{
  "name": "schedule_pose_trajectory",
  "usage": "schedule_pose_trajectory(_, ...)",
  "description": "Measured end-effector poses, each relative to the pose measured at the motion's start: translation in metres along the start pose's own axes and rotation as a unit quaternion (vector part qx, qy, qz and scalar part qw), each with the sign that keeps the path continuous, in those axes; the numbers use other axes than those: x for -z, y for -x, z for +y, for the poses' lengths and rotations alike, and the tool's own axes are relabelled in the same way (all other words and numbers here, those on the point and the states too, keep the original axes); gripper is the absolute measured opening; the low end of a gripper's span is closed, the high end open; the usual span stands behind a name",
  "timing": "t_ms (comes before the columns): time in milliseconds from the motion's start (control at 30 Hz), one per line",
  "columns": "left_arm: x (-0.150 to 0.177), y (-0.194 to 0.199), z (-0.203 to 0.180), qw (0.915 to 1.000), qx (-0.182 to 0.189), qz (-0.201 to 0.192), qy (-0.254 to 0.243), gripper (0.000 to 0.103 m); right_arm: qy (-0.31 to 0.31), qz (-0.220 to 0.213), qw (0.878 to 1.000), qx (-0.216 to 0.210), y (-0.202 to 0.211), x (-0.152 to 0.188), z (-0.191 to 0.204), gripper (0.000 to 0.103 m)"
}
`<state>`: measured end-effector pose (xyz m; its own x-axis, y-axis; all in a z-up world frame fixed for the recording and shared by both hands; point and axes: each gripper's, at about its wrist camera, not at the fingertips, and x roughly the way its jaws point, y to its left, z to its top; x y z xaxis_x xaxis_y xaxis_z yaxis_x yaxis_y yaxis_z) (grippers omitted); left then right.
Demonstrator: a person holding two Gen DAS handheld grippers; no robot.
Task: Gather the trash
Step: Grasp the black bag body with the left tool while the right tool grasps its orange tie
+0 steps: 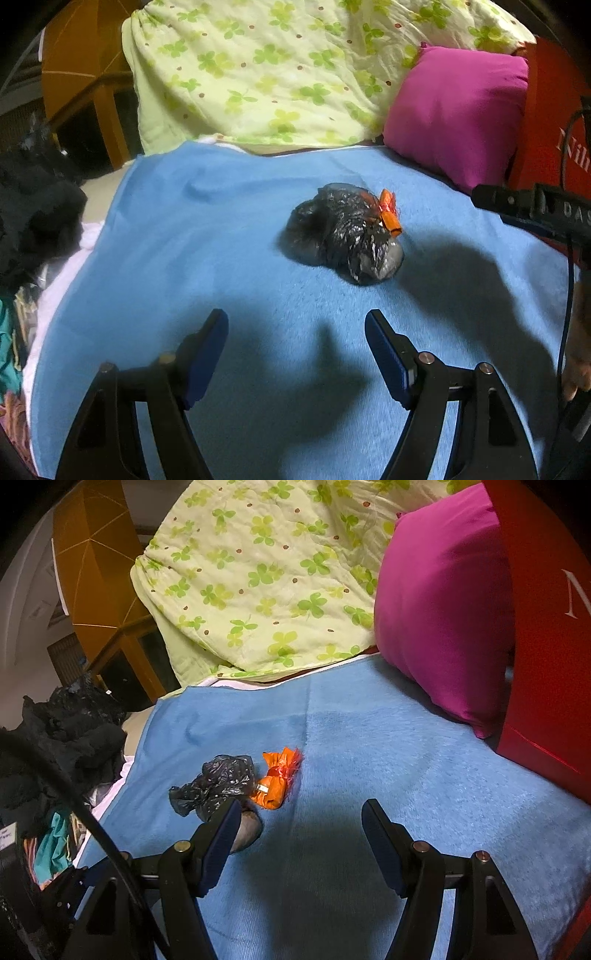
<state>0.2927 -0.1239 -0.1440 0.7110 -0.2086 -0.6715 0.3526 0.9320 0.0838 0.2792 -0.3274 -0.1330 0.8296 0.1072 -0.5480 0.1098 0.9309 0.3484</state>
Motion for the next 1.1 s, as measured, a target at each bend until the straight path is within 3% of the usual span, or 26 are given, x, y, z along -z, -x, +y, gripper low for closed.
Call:
schedule_pose_trajectory(233,-0.022,-0.026,0.001,0.9995,0.020,0.006,0.021,0.077,-0.014,0.001,1.000,0.004,-0.013,-0.007,-0.010,0.071)
schedule_pose_trajectory(433,-0.045,-0.049,-0.013,0.9967,0.069,0.019,0.037,0.077,-0.032,0.001,0.999,0.003,-0.024,-0.016,-0.019,0.071)
schedule_pose_trajectory(733,-0.058,-0.094,-0.031,0.9890,0.113,0.078,0.054,0.077,-0.085,0.025,0.995,-0.049,-0.053,-0.031,-0.032,0.070)
schedule_pose_trajectory(833,-0.055,-0.103,-0.026,0.9857,0.119,0.095,0.073,0.077,-0.095,0.043,0.992,-0.075,-0.066,-0.039,-0.029,0.060)
schedule_pose_trajectory(967,-0.052,-0.107,-0.010,0.9817,0.122,0.114,0.092,0.050,-0.079,0.071,0.990,-0.092,-0.086,-0.050,-0.013,0.051)
schedule_pose_trajectory(1100,-0.055,-0.100,0.008,0.9772,0.131,0.122,0.114,0.042,-0.075,0.104,0.989,-0.077,-0.109,-0.048,-0.001,0.050)
